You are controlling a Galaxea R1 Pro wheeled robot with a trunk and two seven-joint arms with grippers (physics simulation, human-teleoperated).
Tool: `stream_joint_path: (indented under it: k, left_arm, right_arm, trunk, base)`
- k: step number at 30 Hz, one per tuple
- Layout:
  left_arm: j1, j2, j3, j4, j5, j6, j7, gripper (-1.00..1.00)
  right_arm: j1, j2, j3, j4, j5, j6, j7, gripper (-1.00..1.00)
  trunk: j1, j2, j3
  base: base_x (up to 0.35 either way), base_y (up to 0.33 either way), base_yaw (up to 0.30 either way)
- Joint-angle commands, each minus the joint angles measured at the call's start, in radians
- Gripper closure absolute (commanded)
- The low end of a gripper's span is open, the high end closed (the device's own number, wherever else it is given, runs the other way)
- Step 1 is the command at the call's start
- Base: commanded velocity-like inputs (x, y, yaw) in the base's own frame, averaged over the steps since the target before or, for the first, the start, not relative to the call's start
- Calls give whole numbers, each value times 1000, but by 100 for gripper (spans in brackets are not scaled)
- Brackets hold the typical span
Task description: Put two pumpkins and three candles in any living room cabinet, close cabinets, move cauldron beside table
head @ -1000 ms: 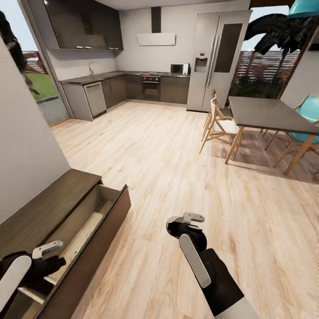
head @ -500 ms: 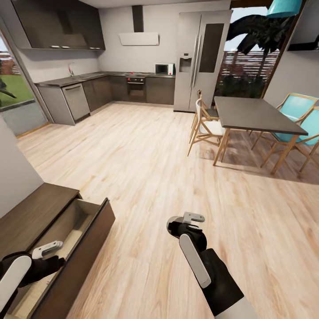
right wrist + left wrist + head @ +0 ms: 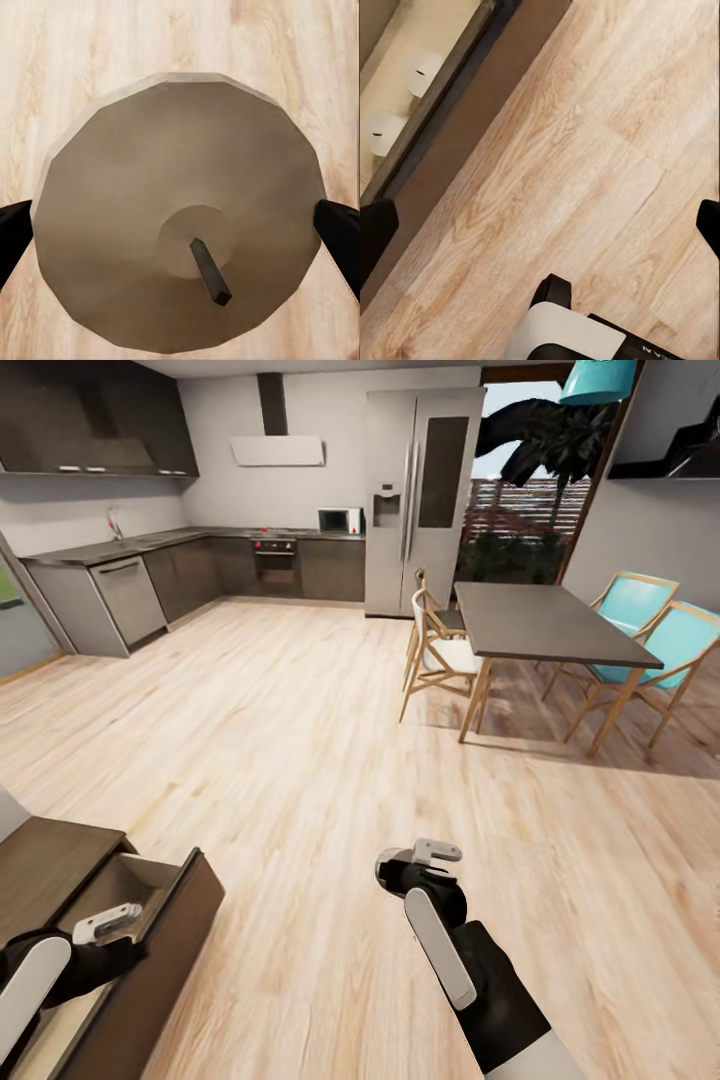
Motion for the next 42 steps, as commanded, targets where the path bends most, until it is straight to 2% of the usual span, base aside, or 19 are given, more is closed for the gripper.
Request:
stream_joint_path:
  k: [1,7,21,26,30,36,42]
  left_arm:
    - [0,0,0,-1,10,3,10,-100]
    - [-1,0,0,-1,11,2,10,-100]
    - [-1,0,0,0,9,1,10,-100]
    - [0,0,-1,0,10,1,10,-100]
    - [-1,0,-32,0,9,1,11,-100]
    - [0,0,-41,0,9,-9,11,-100]
    - [0,0,-65,0,9,-20,12,-100]
  right_arm:
    - [-1,0,2,-1,-8,1,-10,100]
    - [-1,0,2,-1,-8,2,-10,100]
    - [-1,0,6,-1,-6,1,-11,100]
    - [-1,0,11,-1,-1,1,-16,100]
    - [-1,0,12,-1,2,1,-18,100]
    - [-1,0,14,-1,4,-1,-19,100]
    - [-1,0,15,-1,4,-1,-18,100]
  trunk:
    - [1,-1,0]
    - [1,-1,2]
    - [1,-1,3]
    - [1,-1,6]
    - [1,-1,9]
    - [1,-1,15]
    - [1,-1,22]
  base:
    - [340,-5,-254]
    - [342,-1,-215]
    - [342,0,-10]
    - [340,-12,180]
    - [138,-32,237]
    - [83,-52,242]
    - [221,-173,237]
